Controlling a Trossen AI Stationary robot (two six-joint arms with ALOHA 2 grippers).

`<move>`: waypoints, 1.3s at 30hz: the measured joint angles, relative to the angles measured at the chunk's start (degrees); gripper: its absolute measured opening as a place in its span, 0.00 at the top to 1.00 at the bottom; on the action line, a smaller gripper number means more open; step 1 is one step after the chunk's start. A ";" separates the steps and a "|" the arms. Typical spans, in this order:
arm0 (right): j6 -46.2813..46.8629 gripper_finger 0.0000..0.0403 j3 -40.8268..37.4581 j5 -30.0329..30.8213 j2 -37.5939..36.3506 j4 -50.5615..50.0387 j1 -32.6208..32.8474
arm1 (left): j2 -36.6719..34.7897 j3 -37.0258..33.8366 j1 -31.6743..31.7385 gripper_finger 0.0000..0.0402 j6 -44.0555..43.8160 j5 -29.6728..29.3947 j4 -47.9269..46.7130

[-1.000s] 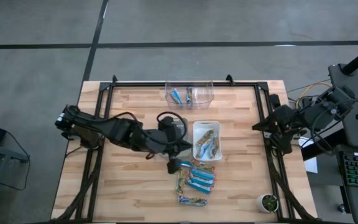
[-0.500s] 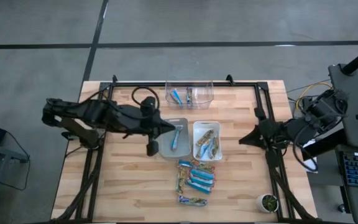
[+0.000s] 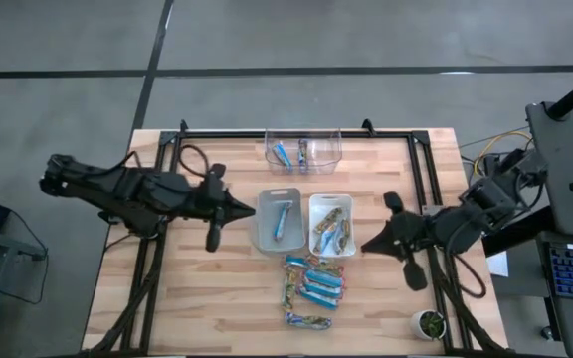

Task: Pick and place Granola Bars by type
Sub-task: Put the blue granola bar into the transparent bin

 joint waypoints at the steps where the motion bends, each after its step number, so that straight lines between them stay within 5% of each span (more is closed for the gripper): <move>1: -0.02 0.98 0.00 -0.16 0.58 0.63 0.23 | -1.35 -1.62 0.01 1.00 0.12 0.04 1.09; 12: 0.22 0.98 2.25 -0.51 7.59 3.94 1.62 | -9.66 -8.95 -0.02 1.00 0.49 0.01 2.06; 20: 1.06 0.98 9.25 -7.99 13.19 3.15 1.60 | -10.23 -9.00 -0.07 1.00 0.67 -0.07 0.10; 28: 3.94 0.98 18.08 -14.85 19.12 -4.71 1.62 | -10.18 -9.00 -0.07 1.00 0.61 -0.07 -0.78; 39: 4.87 0.98 32.91 -15.46 29.69 -17.93 1.57 | -10.16 -9.00 -0.04 1.00 0.47 -0.11 -1.88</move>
